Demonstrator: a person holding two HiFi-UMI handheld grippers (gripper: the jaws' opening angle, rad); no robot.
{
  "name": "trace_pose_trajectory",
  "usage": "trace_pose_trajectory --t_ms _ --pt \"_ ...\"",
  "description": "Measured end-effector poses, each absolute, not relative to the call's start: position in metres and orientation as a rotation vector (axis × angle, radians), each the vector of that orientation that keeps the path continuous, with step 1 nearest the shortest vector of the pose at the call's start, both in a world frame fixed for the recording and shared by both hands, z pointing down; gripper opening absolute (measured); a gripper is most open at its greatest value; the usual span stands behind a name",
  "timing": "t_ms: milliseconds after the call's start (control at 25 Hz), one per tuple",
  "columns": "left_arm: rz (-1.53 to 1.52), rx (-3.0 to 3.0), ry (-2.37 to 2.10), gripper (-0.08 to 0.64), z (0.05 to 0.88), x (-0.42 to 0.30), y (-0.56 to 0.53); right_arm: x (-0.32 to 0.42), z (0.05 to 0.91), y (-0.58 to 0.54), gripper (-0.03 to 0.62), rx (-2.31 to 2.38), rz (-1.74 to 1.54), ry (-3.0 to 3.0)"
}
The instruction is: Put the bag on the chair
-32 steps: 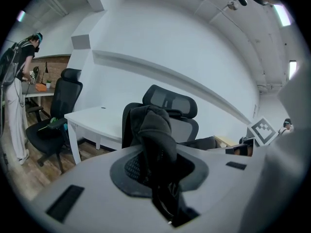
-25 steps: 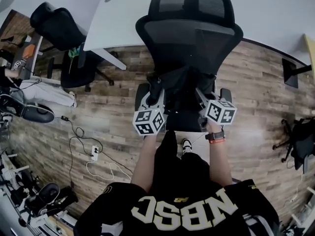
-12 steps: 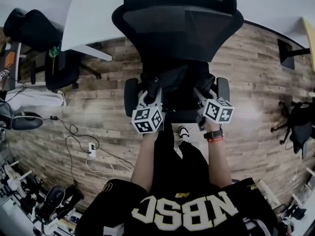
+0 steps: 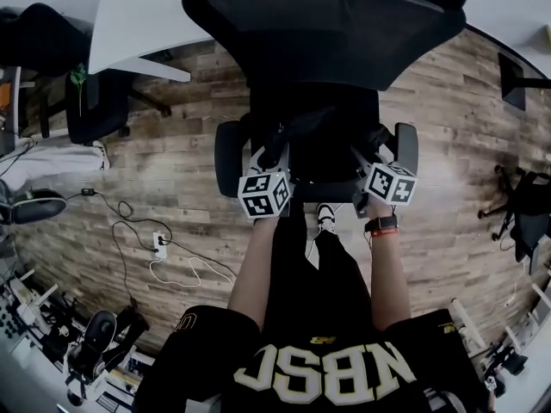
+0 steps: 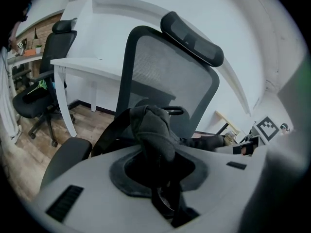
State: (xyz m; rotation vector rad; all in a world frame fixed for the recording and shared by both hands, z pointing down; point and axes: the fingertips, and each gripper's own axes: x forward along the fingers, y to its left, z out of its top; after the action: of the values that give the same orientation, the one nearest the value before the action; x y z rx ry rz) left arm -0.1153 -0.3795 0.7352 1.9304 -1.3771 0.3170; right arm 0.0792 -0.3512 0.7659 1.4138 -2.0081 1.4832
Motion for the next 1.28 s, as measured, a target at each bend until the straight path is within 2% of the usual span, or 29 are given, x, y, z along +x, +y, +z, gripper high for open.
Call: trace_pose_trajectory --t_ms 680,1080,1280 --pt "0.49 1.839 -1.347 0.098 0.877 -0.123 -0.414 0.065 0.896 -0.389 0.11 1.361 1.378 -1.895" --pt "0.593 1.862 -1.376 0.106 0.932 -0.133 -0.464 0.094 0.953 -0.423 0.104 1.353 1.187 -1.772" --pt "0.717 1.858 -1.365 0.145 0.958 -0.144 -0.475 0.115 0.983 -0.427 0.119 1.33 1.148 -1.673"
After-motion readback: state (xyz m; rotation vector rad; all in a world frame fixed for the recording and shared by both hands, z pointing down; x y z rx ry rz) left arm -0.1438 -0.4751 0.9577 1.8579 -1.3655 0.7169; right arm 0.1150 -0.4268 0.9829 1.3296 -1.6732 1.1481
